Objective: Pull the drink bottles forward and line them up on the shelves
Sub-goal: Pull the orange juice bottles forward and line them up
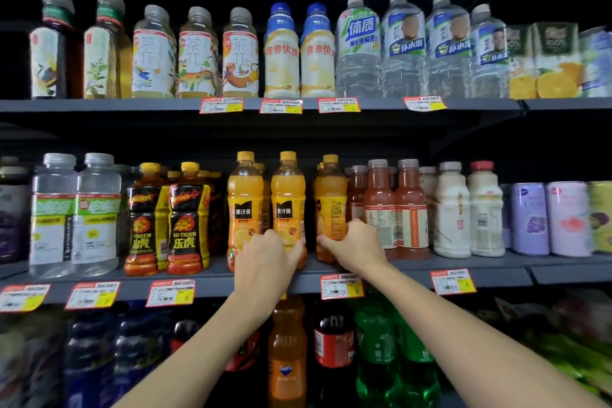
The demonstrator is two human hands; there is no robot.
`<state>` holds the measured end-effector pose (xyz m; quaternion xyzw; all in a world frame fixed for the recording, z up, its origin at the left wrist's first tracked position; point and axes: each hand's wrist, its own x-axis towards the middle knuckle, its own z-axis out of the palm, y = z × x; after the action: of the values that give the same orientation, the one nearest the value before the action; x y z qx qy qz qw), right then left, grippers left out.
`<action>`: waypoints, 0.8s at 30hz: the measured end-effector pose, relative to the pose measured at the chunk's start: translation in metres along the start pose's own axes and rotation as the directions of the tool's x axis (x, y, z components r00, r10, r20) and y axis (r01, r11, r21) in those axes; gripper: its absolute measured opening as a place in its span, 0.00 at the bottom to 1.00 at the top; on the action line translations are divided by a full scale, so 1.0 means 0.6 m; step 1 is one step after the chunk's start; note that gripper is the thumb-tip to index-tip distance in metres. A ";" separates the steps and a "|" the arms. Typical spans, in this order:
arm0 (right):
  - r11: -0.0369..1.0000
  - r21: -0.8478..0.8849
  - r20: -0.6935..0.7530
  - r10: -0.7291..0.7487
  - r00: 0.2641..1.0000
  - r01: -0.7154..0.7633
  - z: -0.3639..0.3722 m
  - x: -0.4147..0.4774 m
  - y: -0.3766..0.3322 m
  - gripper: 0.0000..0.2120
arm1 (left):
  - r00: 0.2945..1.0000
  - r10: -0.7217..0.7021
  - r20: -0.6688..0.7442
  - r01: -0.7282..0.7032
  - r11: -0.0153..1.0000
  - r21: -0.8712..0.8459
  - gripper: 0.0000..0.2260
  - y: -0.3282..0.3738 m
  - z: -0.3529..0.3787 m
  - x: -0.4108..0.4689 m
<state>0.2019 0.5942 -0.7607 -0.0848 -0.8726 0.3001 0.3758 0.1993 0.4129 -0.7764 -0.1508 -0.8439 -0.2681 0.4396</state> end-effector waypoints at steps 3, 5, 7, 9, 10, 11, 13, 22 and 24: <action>0.991 0.132 0.249 -0.037 0.968 0.004 -0.040 0.007 0.011 0.15 | 1.000 0.015 0.027 -0.015 1.000 -0.010 0.20 -0.001 0.005 0.000; 0.986 0.165 0.365 -0.046 0.930 -0.016 -0.067 0.009 0.021 0.18 | 0.999 0.014 0.030 -0.014 1.000 -0.006 0.20 -0.002 0.006 0.001; 0.983 0.184 0.414 -0.071 0.908 -0.007 -0.080 0.012 0.029 0.22 | 0.999 0.013 0.030 -0.012 1.000 -0.004 0.20 -0.004 0.006 0.001; 0.984 0.179 0.408 -0.092 0.908 0.019 -0.078 0.009 0.033 0.23 | 0.999 0.016 0.031 -0.016 1.000 -0.006 0.20 -0.006 0.006 0.000; 0.986 0.163 0.387 -0.101 0.916 0.040 -0.074 0.006 0.033 0.23 | 0.999 0.017 0.034 -0.017 1.000 -0.010 0.20 -0.007 0.007 0.000; 0.988 0.139 0.359 -0.111 0.927 0.065 -0.070 0.003 0.032 0.23 | 0.999 0.016 0.039 -0.016 1.000 -0.015 0.20 -0.008 0.007 0.001; 0.990 0.106 0.313 -0.119 0.942 0.090 -0.064 -0.003 0.031 0.24 | 0.998 0.014 0.055 -0.013 1.000 -0.015 0.21 -0.010 0.007 0.002; 0.986 -0.147 -0.034 -0.079 0.996 0.074 -0.025 -0.032 0.006 0.28 | 0.999 0.020 0.050 -0.020 1.000 -0.012 0.21 -0.010 0.004 0.000; 0.995 -0.090 0.047 -0.035 0.998 0.039 -0.023 -0.033 0.006 0.28 | 0.999 0.013 0.053 -0.012 1.000 -0.014 0.21 -0.010 0.004 -0.002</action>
<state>0.2251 0.5959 -0.7672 -0.0788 -0.8951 0.2552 0.3571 0.1955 0.4094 -0.7807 -0.1661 -0.8525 -0.2668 0.4178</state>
